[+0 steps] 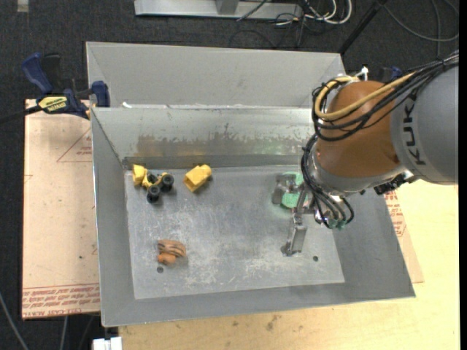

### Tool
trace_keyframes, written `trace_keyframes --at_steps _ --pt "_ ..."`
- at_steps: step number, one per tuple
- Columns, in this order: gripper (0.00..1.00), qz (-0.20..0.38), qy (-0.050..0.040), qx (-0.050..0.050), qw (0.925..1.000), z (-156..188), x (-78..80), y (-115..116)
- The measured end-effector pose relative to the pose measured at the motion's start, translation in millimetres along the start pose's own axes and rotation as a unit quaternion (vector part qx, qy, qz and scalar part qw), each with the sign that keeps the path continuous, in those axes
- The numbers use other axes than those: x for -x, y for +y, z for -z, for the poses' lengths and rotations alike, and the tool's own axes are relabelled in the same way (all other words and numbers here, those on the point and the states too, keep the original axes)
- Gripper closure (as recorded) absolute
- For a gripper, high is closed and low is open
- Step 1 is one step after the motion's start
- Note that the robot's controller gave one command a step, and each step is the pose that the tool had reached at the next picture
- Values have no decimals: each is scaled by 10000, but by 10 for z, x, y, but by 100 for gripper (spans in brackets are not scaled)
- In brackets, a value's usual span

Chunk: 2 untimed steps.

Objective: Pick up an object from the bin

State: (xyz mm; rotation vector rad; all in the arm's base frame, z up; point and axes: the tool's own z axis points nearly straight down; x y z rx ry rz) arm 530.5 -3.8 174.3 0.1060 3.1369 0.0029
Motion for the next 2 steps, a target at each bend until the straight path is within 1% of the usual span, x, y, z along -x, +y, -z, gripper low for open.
trace_keyframes --at_steps 1,2 --pt "0 -95 2 -5 10000 -441 191 -358" --pt "0 -420 2 -3 9991 -403 622 -416"
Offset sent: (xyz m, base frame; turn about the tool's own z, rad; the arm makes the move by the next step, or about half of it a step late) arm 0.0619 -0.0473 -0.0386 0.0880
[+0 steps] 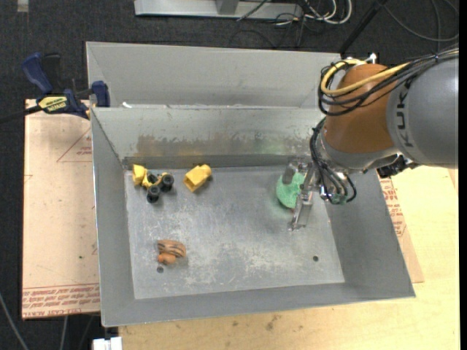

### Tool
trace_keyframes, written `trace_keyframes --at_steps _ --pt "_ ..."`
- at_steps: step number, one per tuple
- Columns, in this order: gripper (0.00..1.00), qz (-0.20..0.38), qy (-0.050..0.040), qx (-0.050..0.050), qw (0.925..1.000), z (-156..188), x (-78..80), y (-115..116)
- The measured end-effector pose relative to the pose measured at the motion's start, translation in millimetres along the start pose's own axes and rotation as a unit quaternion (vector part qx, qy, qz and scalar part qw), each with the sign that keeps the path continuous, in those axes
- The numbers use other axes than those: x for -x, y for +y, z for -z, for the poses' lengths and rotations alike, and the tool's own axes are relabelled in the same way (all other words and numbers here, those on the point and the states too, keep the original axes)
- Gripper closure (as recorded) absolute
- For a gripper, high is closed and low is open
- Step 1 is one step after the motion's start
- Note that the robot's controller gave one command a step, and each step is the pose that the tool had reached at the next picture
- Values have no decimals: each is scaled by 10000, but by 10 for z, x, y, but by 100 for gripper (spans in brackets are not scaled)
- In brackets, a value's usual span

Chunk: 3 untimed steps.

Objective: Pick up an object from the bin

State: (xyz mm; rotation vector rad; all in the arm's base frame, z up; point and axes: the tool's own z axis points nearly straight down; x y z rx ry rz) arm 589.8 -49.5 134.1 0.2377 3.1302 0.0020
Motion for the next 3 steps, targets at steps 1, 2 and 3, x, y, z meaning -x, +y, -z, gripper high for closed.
trace_keyframes --at_steps 1,2,3 --pt "0 50 -24 0 10000 -270 144 -176" --pt "100 -801 -74 18 9968 -588 225 -216" --pt "100 -798 -72 18 9968 -589 224 -215"
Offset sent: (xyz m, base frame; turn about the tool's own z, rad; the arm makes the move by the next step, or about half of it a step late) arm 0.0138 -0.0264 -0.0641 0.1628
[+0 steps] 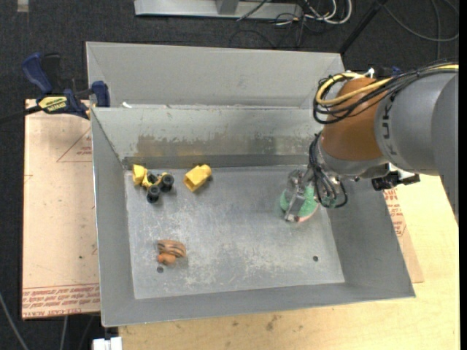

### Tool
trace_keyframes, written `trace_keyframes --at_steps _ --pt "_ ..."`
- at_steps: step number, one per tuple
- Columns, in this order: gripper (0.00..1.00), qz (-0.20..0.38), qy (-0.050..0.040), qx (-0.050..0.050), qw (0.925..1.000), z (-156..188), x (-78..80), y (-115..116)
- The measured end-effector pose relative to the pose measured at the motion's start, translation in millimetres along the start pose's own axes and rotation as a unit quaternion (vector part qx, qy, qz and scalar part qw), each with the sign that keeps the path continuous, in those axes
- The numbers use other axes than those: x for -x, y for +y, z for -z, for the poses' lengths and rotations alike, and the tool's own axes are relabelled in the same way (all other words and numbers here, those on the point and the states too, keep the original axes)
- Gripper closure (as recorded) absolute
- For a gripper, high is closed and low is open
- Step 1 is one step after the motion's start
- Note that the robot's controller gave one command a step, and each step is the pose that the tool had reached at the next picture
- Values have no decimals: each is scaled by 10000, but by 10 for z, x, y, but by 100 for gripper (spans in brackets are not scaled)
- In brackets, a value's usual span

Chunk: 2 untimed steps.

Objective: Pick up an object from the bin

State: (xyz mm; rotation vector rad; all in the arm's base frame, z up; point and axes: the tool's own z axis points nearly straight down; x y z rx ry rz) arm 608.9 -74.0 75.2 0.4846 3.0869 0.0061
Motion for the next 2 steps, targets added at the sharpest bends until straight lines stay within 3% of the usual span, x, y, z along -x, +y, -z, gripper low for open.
trace_keyframes --at_steps 1,2 --pt "100 11 65 -26 10000 543 64 42" --pt "100 12 65 -26 10000 543 64 43"
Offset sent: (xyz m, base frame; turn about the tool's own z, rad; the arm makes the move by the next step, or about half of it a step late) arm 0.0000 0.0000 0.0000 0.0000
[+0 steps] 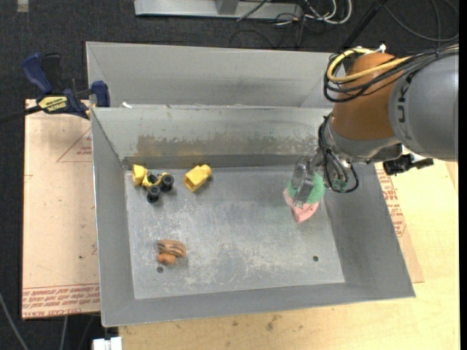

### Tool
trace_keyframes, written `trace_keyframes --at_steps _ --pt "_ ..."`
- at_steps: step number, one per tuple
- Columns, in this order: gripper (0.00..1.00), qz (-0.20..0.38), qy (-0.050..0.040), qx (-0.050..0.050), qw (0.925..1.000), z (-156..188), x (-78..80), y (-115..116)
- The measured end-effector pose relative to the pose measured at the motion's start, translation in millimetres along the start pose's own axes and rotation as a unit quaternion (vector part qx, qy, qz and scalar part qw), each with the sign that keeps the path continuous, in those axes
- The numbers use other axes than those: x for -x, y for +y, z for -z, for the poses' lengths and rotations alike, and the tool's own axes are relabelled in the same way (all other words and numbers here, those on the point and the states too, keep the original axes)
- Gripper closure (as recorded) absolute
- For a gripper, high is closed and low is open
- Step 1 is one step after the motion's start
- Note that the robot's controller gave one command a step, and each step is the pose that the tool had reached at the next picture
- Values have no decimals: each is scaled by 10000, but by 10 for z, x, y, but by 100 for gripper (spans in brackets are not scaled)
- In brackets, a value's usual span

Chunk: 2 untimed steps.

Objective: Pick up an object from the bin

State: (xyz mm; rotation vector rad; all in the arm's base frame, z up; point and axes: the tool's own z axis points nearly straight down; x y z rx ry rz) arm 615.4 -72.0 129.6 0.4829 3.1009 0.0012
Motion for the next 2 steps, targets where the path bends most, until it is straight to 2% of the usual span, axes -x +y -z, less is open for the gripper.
trace_keyframes --at_steps 1,2 --pt "100 -2 31 -4 10000 40 -8 -5" --pt "100 425 -21 -2 9991 416 -258 205"
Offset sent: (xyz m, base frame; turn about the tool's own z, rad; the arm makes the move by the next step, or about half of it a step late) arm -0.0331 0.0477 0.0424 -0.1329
